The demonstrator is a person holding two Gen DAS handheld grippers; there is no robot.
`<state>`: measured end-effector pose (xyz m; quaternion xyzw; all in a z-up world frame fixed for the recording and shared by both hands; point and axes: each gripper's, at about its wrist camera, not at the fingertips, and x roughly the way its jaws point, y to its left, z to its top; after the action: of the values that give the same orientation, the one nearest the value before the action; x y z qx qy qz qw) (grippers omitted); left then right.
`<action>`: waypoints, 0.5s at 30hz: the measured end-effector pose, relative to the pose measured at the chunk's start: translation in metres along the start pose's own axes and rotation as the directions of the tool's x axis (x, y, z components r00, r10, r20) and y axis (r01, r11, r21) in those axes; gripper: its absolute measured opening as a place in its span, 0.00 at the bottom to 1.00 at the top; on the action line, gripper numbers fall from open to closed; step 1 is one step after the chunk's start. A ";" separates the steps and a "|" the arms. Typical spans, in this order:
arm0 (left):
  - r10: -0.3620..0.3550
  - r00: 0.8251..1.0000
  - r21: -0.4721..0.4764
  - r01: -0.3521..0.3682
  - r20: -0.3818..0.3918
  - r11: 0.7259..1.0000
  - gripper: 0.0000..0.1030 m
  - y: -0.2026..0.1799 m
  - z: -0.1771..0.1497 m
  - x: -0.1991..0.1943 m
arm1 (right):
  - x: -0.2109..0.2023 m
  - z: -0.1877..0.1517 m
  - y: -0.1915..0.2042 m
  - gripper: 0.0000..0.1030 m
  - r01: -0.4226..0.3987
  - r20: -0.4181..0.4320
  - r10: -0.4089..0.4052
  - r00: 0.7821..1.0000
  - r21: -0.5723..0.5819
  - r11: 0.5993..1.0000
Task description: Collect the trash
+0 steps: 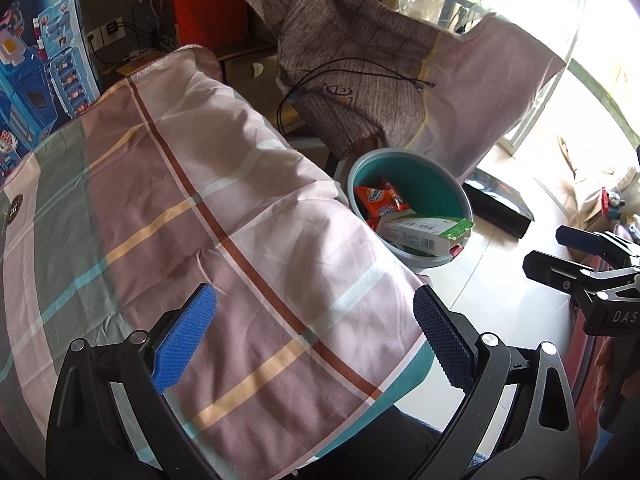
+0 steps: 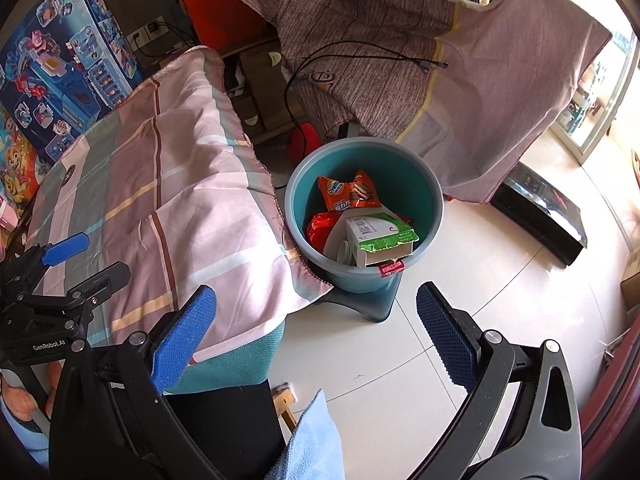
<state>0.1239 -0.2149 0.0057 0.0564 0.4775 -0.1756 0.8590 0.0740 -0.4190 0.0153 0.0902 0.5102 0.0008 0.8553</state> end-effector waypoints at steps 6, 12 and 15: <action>-0.006 1.000 0.022 0.006 0.003 1.000 0.96 -0.003 -0.003 0.002 | 0.006 -0.001 -0.005 0.93 0.006 -0.013 -0.006 1.000 0.015 1.000; -0.008 1.000 0.030 0.008 -0.005 1.000 0.96 -0.005 -0.002 0.004 | 0.008 -0.001 -0.006 0.93 0.006 -0.018 -0.005 1.000 0.021 1.000; -0.007 1.000 0.031 0.008 -0.006 0.999 0.96 -0.005 -0.002 0.005 | 0.010 -0.001 -0.007 0.93 0.008 -0.021 -0.007 1.000 0.020 1.000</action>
<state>0.1230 -0.2204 0.0007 0.0684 0.4774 -0.1861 0.8560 0.0770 -0.4245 0.0050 0.0967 0.5195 -0.0065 0.8489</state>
